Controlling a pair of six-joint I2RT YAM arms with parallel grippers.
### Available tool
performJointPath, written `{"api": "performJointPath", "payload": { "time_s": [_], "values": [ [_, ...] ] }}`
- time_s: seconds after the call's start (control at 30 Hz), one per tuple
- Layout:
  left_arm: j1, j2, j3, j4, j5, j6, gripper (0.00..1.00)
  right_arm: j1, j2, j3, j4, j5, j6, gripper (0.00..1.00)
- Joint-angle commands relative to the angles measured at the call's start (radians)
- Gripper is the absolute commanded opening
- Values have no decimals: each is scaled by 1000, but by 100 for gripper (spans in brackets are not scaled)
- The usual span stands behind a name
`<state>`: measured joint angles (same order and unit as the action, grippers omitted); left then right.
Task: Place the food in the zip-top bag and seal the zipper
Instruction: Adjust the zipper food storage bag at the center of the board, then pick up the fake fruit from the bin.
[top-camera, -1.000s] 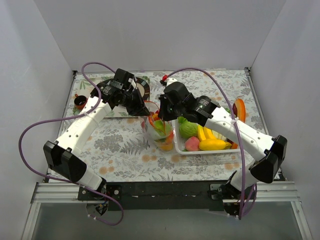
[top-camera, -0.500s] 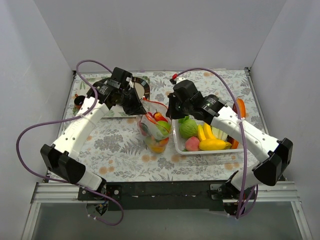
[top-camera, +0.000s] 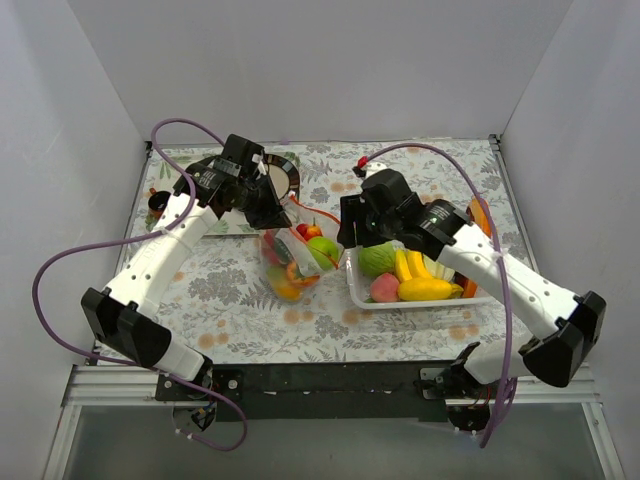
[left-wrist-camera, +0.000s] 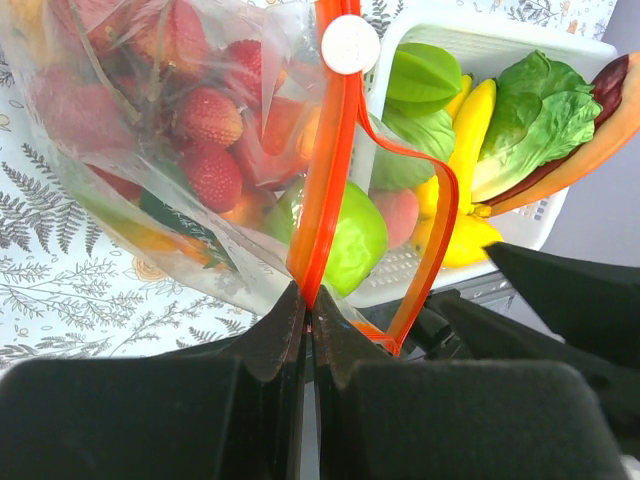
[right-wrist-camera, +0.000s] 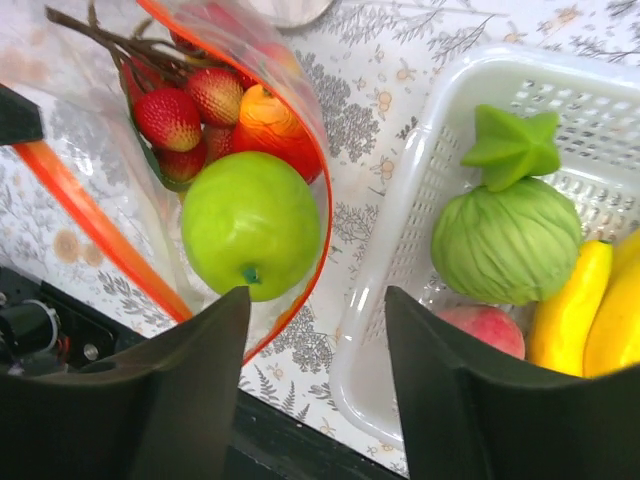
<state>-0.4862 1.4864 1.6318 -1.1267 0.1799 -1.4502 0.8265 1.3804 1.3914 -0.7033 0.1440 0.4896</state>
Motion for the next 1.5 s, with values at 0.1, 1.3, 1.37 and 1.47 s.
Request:
{"api": "performJointPath", "payload": {
  "time_s": [0.1, 1.3, 1.37, 1.47],
  "values": [
    [8, -48, -6, 31, 32, 31, 0, -20, -205, 46, -117, 178, -34, 69],
    [8, -35, 56, 1, 168, 74, 0, -251, 236, -196, 427, 35, -215, 73],
    [8, -38, 53, 2, 170, 74, 0, -251, 252, -196, 432, 42, -214, 71],
    [8, -40, 48, 5, 173, 73, 0, -251, 262, -203, 445, 52, -212, 66]
  ]
}}
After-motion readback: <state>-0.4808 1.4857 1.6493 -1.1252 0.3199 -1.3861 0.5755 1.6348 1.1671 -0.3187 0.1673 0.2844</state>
